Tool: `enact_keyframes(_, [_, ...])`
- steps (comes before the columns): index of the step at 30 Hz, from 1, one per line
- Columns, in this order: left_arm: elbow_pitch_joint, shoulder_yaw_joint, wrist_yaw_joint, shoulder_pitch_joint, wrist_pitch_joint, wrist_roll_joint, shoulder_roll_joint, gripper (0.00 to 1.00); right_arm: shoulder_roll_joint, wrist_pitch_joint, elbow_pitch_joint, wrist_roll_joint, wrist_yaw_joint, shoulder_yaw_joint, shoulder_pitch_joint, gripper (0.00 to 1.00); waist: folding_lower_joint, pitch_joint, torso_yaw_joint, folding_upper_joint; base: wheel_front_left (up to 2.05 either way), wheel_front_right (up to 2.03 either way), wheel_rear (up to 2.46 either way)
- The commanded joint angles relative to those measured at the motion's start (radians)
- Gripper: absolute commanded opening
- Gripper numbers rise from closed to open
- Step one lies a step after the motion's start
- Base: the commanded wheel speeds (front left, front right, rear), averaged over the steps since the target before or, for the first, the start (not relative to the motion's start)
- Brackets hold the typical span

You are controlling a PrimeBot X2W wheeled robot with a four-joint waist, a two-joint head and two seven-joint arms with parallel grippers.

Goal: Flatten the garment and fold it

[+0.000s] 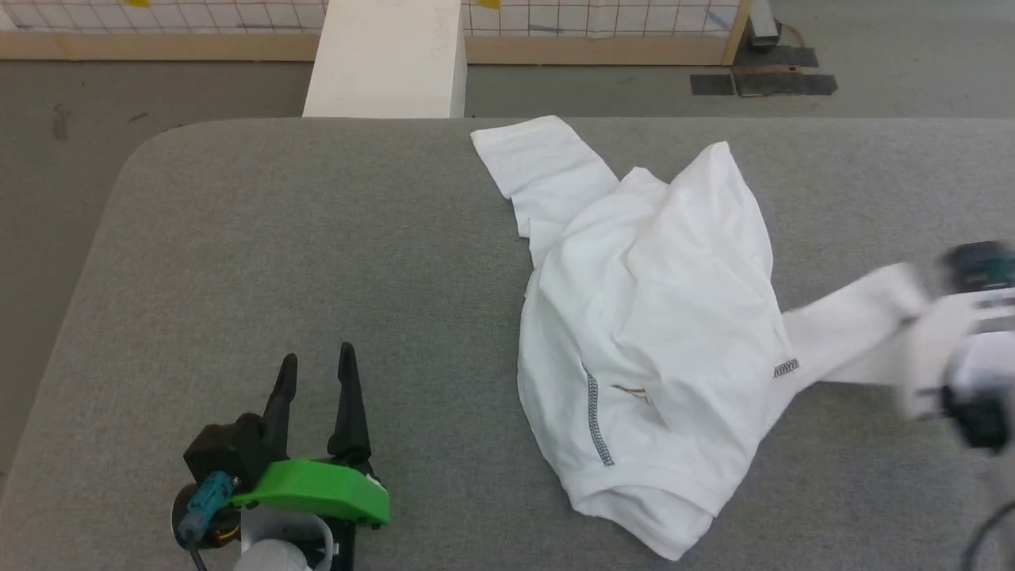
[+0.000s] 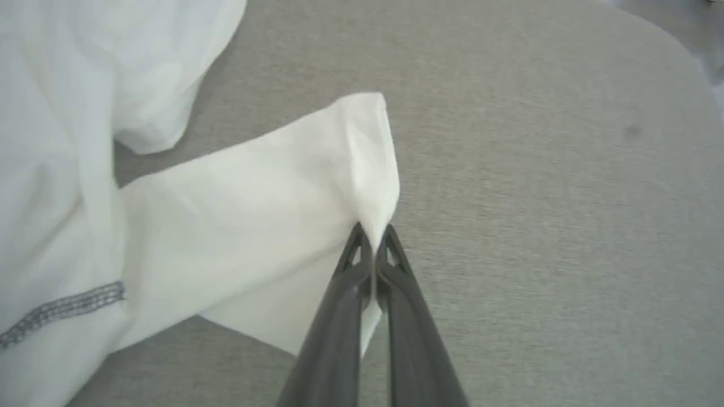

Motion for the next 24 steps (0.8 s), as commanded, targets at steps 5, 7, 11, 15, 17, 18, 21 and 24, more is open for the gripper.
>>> enact_keyframes(5, [0.009, 0.003, -0.014, -0.007, -0.005, 0.009, -0.008, 1.0, -0.125, 0.01, -0.025, -0.045, -0.002, -0.232, 0.033, 0.0, 0.0, -0.006, -0.019, 0.0, 0.0, 0.0, 0.0])
enact_keyframes(7, [0.014, 0.005, -0.016, -0.006, -0.005, 0.008, -0.01, 1.0, -0.134, 0.017, -0.031, -0.069, -0.002, -0.326, 0.059, 0.0, 0.0, -0.007, -0.026, 0.0, 0.0, 0.0, 0.0])
enact_keyframes(11, [0.028, 0.001, -0.021, -0.005, -0.005, 0.008, -0.01, 1.0, -0.13, 0.011, -0.05, -0.141, -0.002, -0.528, 0.102, 0.0, 0.0, -0.01, -0.035, 0.0, 0.0, 0.0, 0.0])
enact_keyframes(15, [0.037, -0.005, -0.025, -0.01, -0.002, 0.01, -0.002, 1.0, -0.117, -0.026, -0.083, -0.233, -0.002, -0.705, 0.105, 0.0, 0.0, -0.015, -0.041, 0.0, 0.0, 0.0, 0.0])
enact_keyframes(17, [0.038, -0.006, -0.024, -0.012, 0.001, 0.01, 0.001, 1.0, -0.114, -0.048, -0.096, -0.269, -0.002, -0.749, 0.104, 0.0, 0.0, -0.018, -0.045, 0.0, 0.0, 0.0, 0.0])
enact_keyframes(18, [0.038, -0.006, -0.024, -0.013, 0.002, 0.009, 0.003, 1.0, -0.11, -0.056, -0.097, -0.279, -0.002, -0.763, 0.102, 0.0, 0.0, -0.02, -0.047, 0.0, 0.0, 0.0, 0.0])
enact_keyframes(21, [0.037, -0.009, -0.024, -0.014, 0.005, 0.008, 0.004, 1.0, -0.09, -0.08, -0.097, -0.293, -0.002, -0.788, 0.088, 1.0, 0.0, -0.023, -0.054, 0.0, 0.0, 0.0, 0.0])
enact_keyframes(24, [0.038, -0.012, -0.023, -0.011, 0.006, 0.005, 0.004, 1.0, -0.067, -0.136, -0.109, -0.271, -0.002, -0.772, 0.071, 1.0, 0.0, -0.029, -0.063, 0.0, 0.0, 0.0, 0.0])
